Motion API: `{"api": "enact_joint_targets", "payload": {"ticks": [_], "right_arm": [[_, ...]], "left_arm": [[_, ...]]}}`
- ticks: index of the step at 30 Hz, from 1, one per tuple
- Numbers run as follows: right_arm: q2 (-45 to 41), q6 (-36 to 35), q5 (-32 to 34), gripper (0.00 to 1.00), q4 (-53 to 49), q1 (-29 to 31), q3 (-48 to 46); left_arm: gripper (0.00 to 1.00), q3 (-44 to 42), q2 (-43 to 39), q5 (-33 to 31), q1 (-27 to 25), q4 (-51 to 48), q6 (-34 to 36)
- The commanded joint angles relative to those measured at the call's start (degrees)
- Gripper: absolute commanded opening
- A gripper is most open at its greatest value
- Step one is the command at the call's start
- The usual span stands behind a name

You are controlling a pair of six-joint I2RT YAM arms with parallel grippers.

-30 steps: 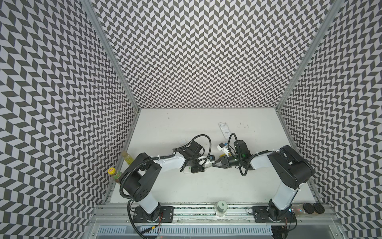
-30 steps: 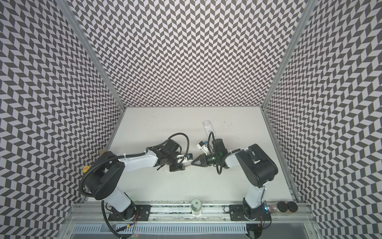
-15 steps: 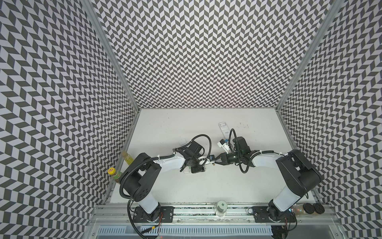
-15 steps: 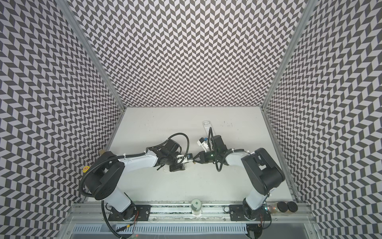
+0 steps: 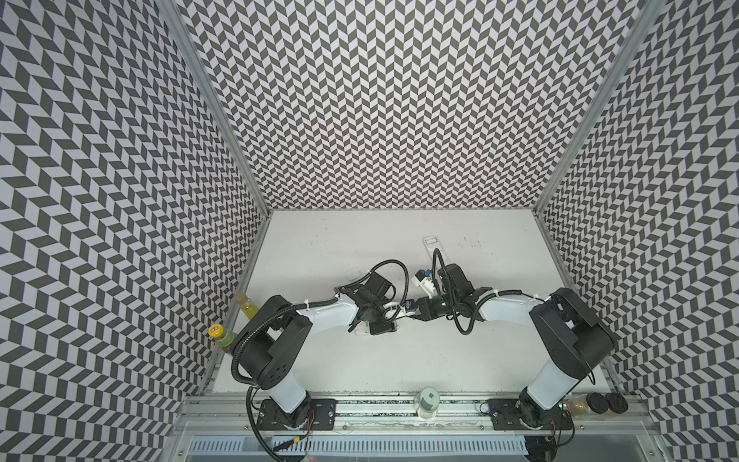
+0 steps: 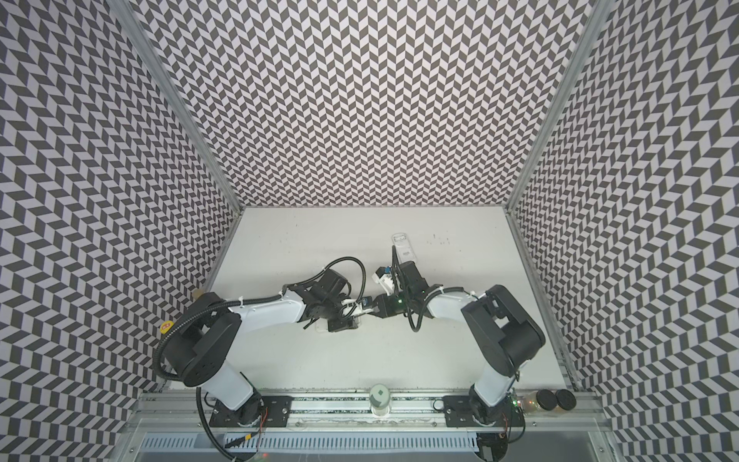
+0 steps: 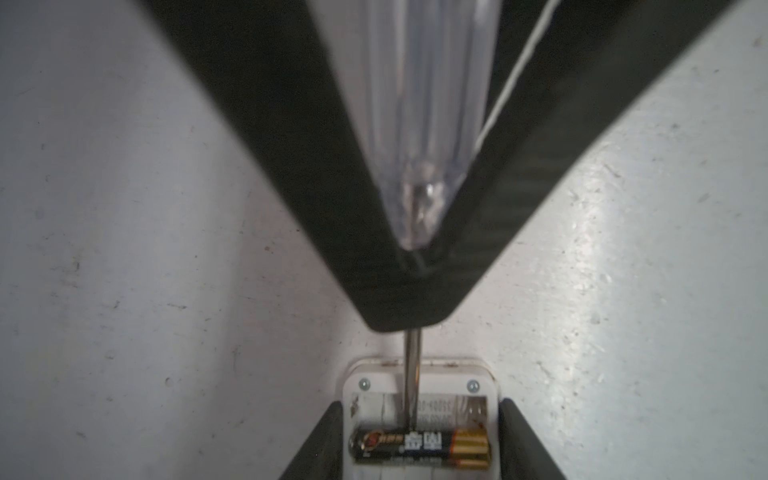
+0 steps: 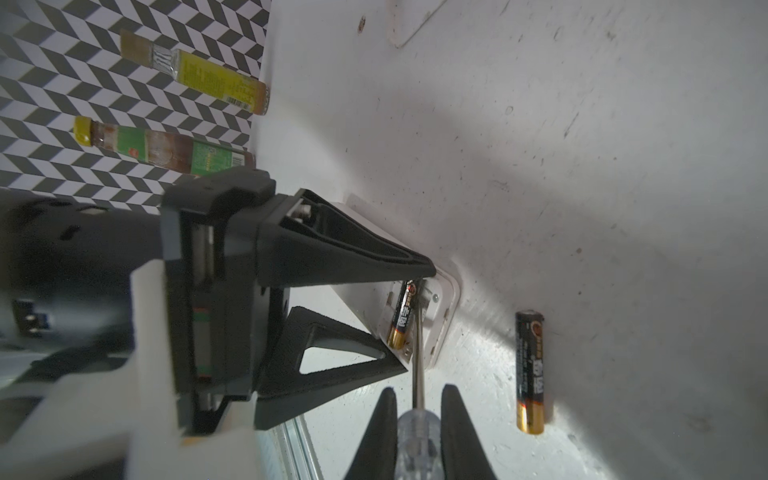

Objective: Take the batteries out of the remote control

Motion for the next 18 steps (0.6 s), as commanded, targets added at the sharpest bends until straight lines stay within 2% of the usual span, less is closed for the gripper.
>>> {"api": "enact_joint_targets", "payload": {"ticks": [1, 8, 15, 18], "right_arm": [[5.3, 0.4, -8.9, 0.0, 5.0, 1.6, -1.2], [8.4, 5.3, -15.5, 0.0, 16.2, -0.8, -5.2], [6.4, 3.1, -16.7, 0.0, 15.2, -1.7, -5.0], [4.4, -0.5, -17.2, 0.0, 13.3, -1.8, -4.5]], "left_arm": [[0.38, -0.1, -0.2, 2.0, -0.8, -3.3, 0.6], [0.37, -0.8, -0.7, 1.9, -0.8, -3.2, 0.8], [0.37, -0.5, -0.7, 1.6, -0.8, -3.1, 0.3], [0.45, -1.3, -0.8, 1.2, -0.8, -1.8, 0.2]]}}
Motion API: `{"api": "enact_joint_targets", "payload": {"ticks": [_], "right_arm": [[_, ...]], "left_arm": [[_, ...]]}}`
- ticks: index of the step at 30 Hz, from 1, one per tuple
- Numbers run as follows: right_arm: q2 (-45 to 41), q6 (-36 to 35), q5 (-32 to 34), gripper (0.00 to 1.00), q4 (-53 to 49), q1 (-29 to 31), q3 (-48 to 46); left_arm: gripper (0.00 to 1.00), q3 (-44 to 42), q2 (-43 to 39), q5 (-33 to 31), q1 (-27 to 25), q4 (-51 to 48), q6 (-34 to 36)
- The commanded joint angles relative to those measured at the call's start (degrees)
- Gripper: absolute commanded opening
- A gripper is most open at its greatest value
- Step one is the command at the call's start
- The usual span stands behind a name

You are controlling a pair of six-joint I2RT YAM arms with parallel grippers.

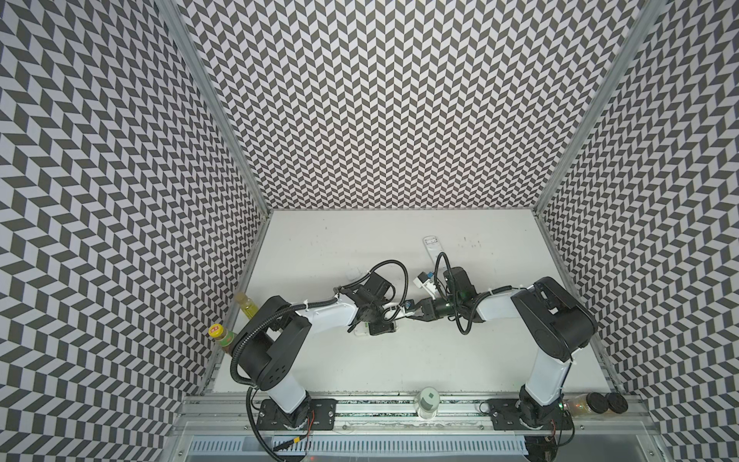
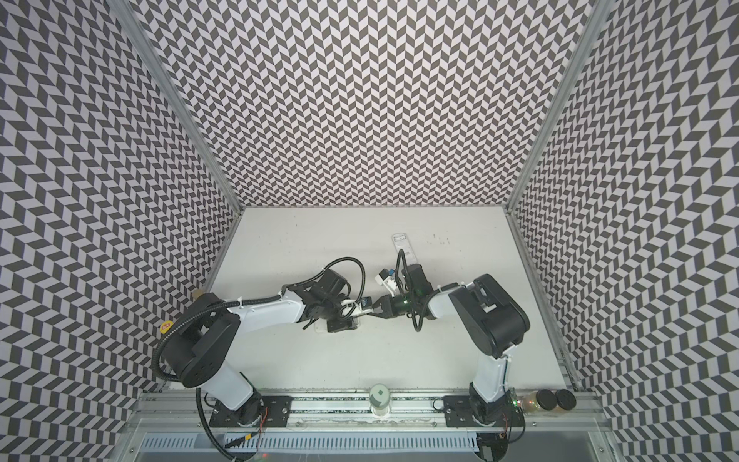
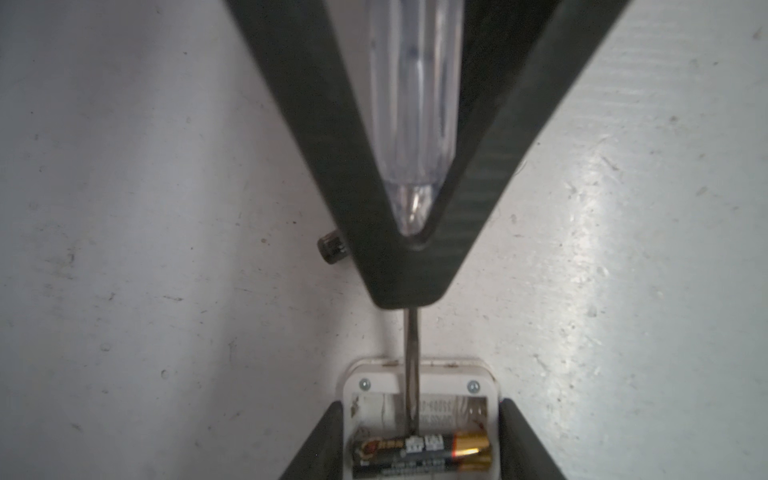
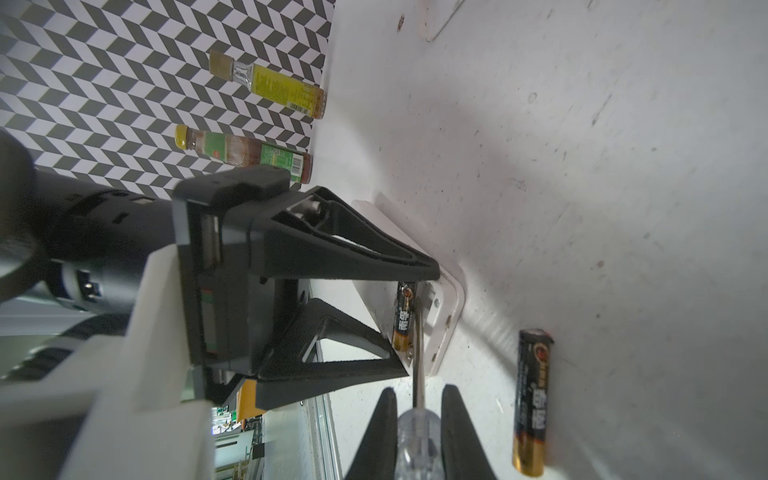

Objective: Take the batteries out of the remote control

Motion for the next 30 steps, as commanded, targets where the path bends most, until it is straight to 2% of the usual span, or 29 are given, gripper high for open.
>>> {"api": "enact_joint_targets", "payload": {"ticks": [1, 6, 14, 20, 25, 30], "right_arm": [[-1.9, -4.0, -5.5, 0.0, -2.2, 1.6, -0.4], [-2.0, -3.3, -6.6, 0.0, 0.0, 1.5, -1.1], [-2.4, -3.9, -6.3, 0.0, 1.0, 1.5, -0.8], [-1.6, -0.5, -6.0, 0.0, 3.9, 0.7, -1.1], [-0.4, -1.8, -4.9, 0.0, 1.5, 0.8, -0.1], [-5.0, -2.2, -3.3, 0.0, 1.0, -0.1, -1.0]], "left_arm": [[0.47, -1.1, -0.2, 1.4, -0.9, -1.5, 0.4], [0.51, -0.3, -0.3, 1.7, -0.9, -2.3, -0.3], [0.63, 0.1, -0.7, 2.8, -0.9, -3.3, -0.1], [0.67, 0.8, -0.9, 2.5, -0.8, -3.8, -0.5], [0.7, 0.2, -1.4, 2.6, -0.8, -3.7, -0.5], [0.71, -0.5, -2.5, 2.1, -0.4, -2.9, -0.4]]}}
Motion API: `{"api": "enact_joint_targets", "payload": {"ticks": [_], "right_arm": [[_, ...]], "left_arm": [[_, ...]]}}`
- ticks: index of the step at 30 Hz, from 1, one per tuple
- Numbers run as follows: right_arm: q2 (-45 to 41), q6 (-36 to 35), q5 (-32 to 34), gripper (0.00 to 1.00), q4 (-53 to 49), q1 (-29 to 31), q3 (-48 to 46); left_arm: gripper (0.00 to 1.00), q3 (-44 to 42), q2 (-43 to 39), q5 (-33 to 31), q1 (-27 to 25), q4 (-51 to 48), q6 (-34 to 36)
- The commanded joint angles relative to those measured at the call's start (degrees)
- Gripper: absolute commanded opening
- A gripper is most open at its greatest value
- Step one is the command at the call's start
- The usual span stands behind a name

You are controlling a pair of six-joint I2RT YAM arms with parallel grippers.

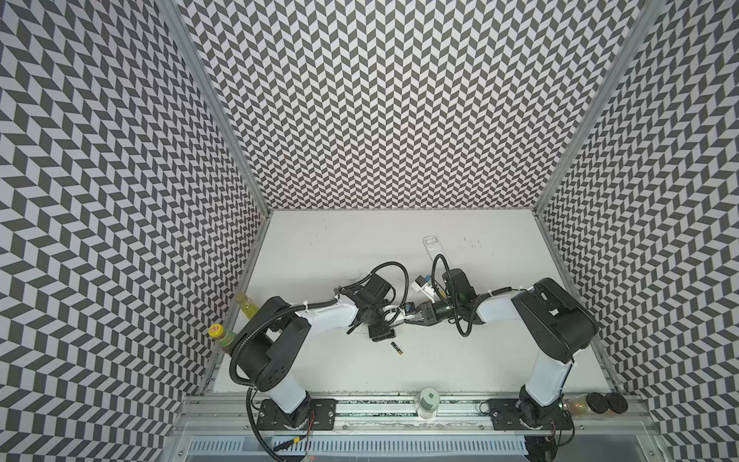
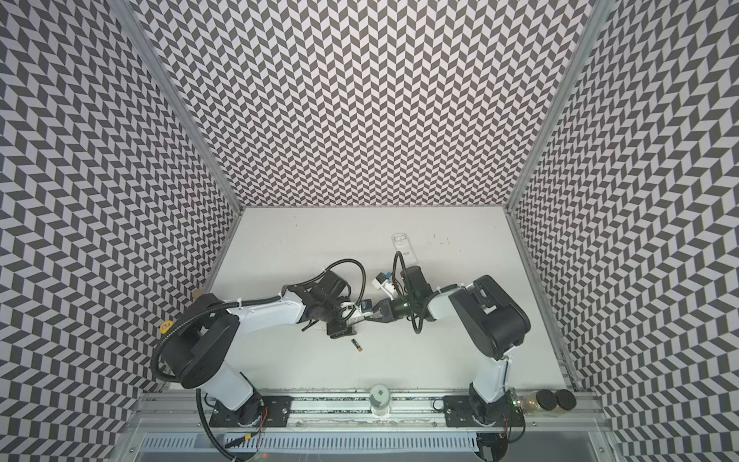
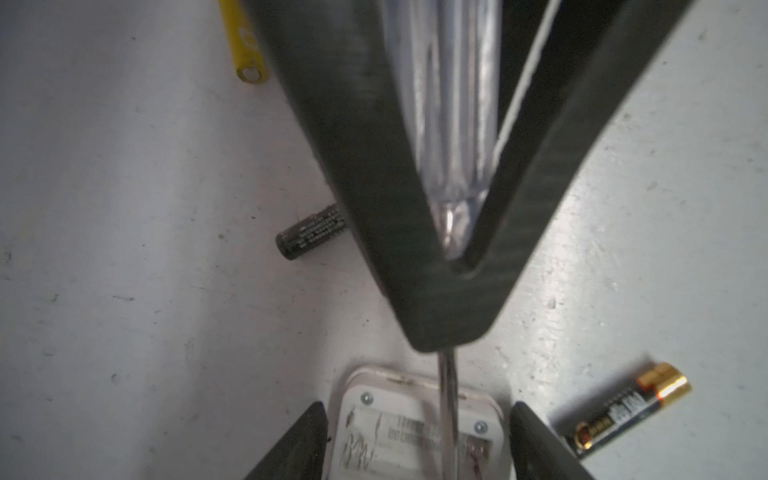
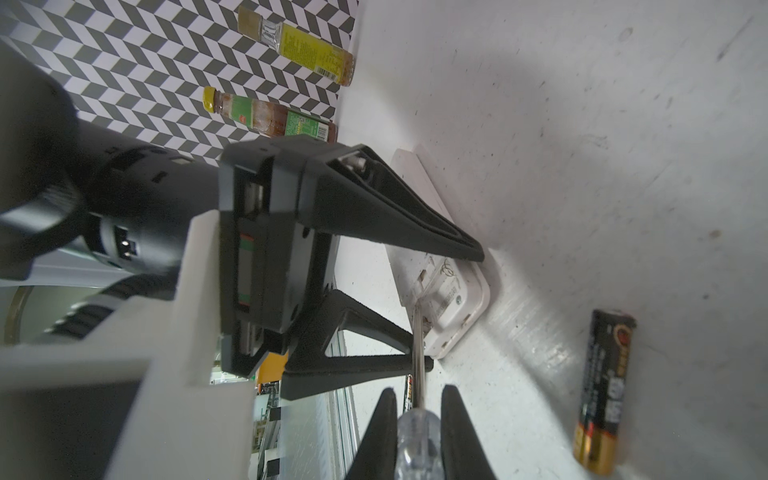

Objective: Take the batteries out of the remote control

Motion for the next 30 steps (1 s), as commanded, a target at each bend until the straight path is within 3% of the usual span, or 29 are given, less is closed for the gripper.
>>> {"api": "enact_joint_targets", "payload": {"ticks": [1, 6, 13, 21, 29, 30], "right_arm": [[-4.7, -0.8, 1.1, 0.0, 0.9, -1.2, -0.1], [-11.1, 0.3, 2.3, 0.0, 0.2, -3.9, -1.6], [-23.8, -2.1, 11.9, 0.0, -5.2, -10.1, -5.1], [-36.4, -4.4, 30.7, 0.0, -6.9, -14.7, -10.8], [-38.6, -2.0, 45.1, 0.02, -3.7, -16.4, -15.4], [-38.4, -1.4, 46.1, 0.02, -2.4, -16.7, -16.2]], "left_arm": [[0.71, -0.2, -1.8, 0.3, 0.0, -0.7, 0.2], [0.7, 1.3, -4.2, -0.2, 1.1, -1.7, -0.4], [0.73, -0.9, -8.2, -0.2, 4.0, -0.9, 0.3], [0.81, -5.0, -15.4, 1.8, 11.0, 3.4, -2.5], [0.9, -8.2, -22.8, 7.2, 20.3, 8.5, -8.1], [0.97, -8.6, -23.3, 7.6, 21.4, 9.5, -9.6]]}}
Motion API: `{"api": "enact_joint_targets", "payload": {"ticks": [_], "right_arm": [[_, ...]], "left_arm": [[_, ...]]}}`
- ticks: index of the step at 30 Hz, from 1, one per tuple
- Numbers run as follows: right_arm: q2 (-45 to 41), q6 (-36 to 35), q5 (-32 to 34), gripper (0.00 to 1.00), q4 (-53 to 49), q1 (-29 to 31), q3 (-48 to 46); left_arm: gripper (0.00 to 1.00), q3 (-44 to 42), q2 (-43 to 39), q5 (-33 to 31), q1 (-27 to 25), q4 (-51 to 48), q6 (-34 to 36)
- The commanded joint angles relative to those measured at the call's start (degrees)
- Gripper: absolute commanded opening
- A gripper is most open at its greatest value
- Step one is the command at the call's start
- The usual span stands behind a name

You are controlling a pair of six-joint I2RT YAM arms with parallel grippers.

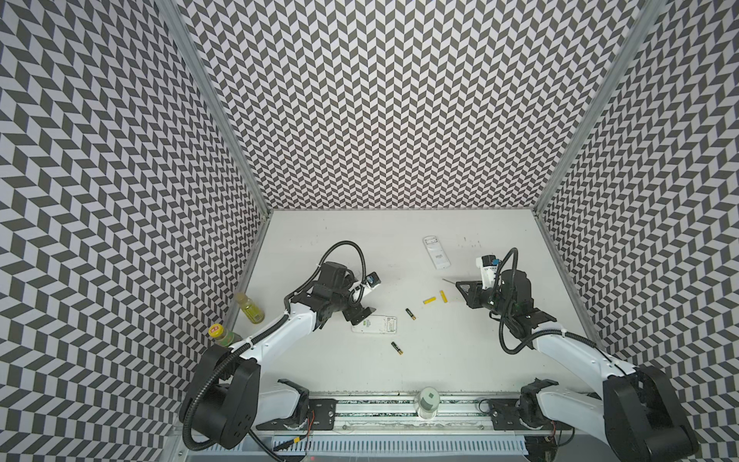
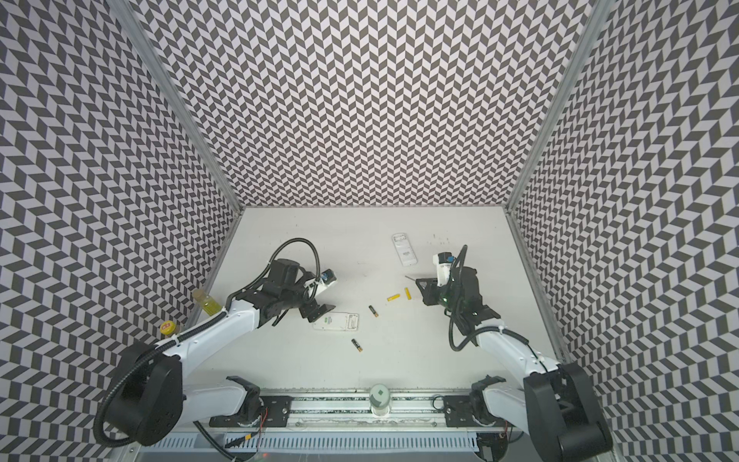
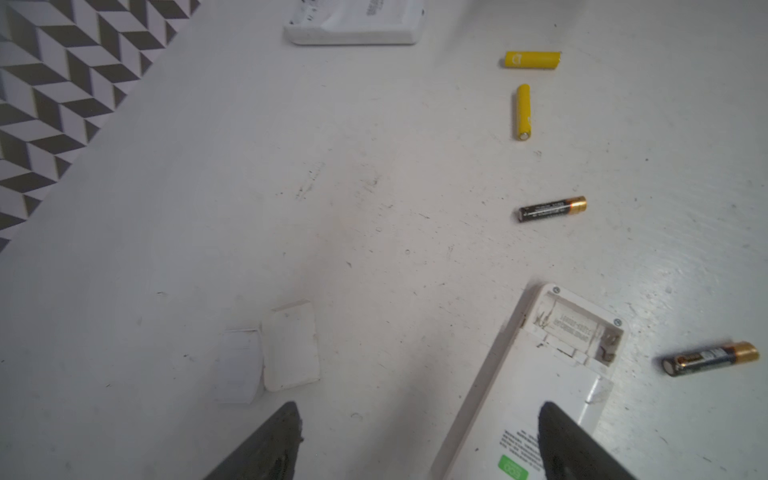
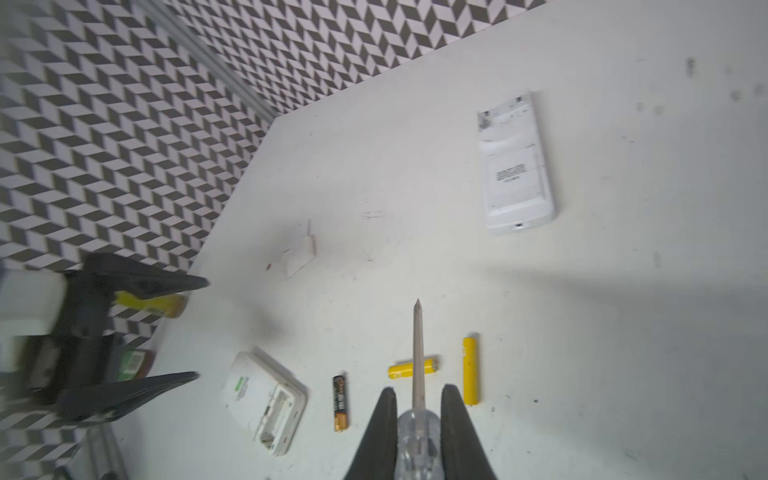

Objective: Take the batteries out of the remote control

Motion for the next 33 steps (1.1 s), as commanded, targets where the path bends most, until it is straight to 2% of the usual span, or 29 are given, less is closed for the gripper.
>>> {"api": "enact_joint_targets", "payload": {"ticks": [1, 6, 13, 16, 23, 33], "right_arm": [[-0.5, 2.1, 8.5, 0.03, 5.6, -1.0, -2.0], [1.9, 4.4, 11.0, 0.05, 10.8, -1.7, -4.6], [5.6, 6.0, 14.6, 0.1, 16.7, -2.0, -7.2], [7.2, 6.8, 14.8, 0.13, 18.6, -2.3, -8.0], [7.7, 7.6, 14.5, 0.23, 20.0, -2.5, -8.7], [5.1, 7.3, 15.3, 0.35, 18.5, -2.6, -9.0]], "left_arm": [[1.0, -1.0, -2.6, 3.6, 3.2, 5.1, -5.8], [1.0, -1.0, -4.9, 3.5, 8.7, 9.5, -15.9], [1.0, -1.1, -6.6, -1.5, 13.0, 13.5, -25.2], [1.0, -1.8, -6.8, -3.4, 13.3, 14.6, -26.5], [1.0, -1.6, -6.9, -1.6, 14.4, 14.9, -27.7], [1.0, -0.3, -7.3, -2.1, 14.7, 13.7, -28.1]]}}
